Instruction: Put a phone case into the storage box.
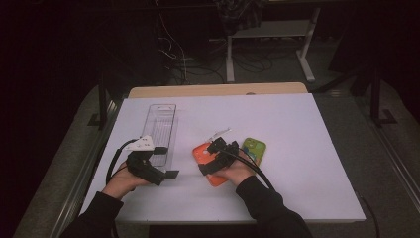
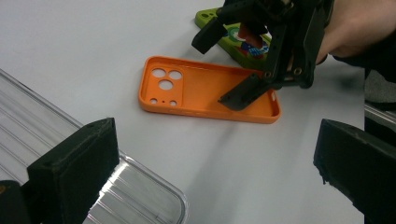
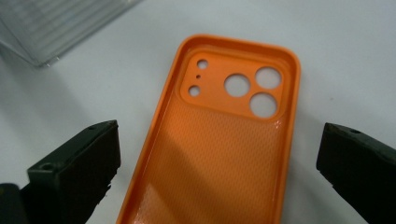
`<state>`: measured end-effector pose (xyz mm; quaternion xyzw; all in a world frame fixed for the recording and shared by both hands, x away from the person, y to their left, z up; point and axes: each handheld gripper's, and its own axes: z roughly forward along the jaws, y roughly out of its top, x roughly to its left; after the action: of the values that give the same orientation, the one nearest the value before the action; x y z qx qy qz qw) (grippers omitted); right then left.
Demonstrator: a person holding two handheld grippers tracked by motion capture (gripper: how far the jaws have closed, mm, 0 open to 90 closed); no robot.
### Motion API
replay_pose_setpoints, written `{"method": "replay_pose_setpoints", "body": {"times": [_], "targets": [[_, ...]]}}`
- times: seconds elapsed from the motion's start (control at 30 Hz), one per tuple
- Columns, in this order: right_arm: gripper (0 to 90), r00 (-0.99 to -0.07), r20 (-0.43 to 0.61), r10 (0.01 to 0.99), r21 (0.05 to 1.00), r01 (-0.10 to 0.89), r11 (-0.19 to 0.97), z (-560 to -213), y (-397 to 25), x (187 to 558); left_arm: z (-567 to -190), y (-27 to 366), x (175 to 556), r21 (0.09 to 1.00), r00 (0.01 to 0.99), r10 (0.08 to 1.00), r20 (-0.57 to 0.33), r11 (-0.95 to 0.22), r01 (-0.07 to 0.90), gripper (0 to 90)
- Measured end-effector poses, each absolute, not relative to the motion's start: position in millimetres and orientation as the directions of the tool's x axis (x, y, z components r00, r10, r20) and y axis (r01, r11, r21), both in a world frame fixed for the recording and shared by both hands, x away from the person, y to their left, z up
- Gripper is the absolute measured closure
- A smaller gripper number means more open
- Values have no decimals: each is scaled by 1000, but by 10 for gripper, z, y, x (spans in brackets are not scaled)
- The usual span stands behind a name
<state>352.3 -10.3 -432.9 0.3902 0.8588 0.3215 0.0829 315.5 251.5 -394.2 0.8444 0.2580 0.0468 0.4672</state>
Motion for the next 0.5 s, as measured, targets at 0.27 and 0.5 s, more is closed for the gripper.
{"method": "replay_pose_setpoints", "body": {"times": [0.27,0.5], "targets": [[0,-675,82,733,589,626,510,-4427,-60,3473,-3945,2515,3155,812,863,479,-163,-431,393,0],[36,-675,49,736,582,619,528,-4464,-40,3424,-3947,2513,3159,809,866,475,-156,-442,388,0]]}}
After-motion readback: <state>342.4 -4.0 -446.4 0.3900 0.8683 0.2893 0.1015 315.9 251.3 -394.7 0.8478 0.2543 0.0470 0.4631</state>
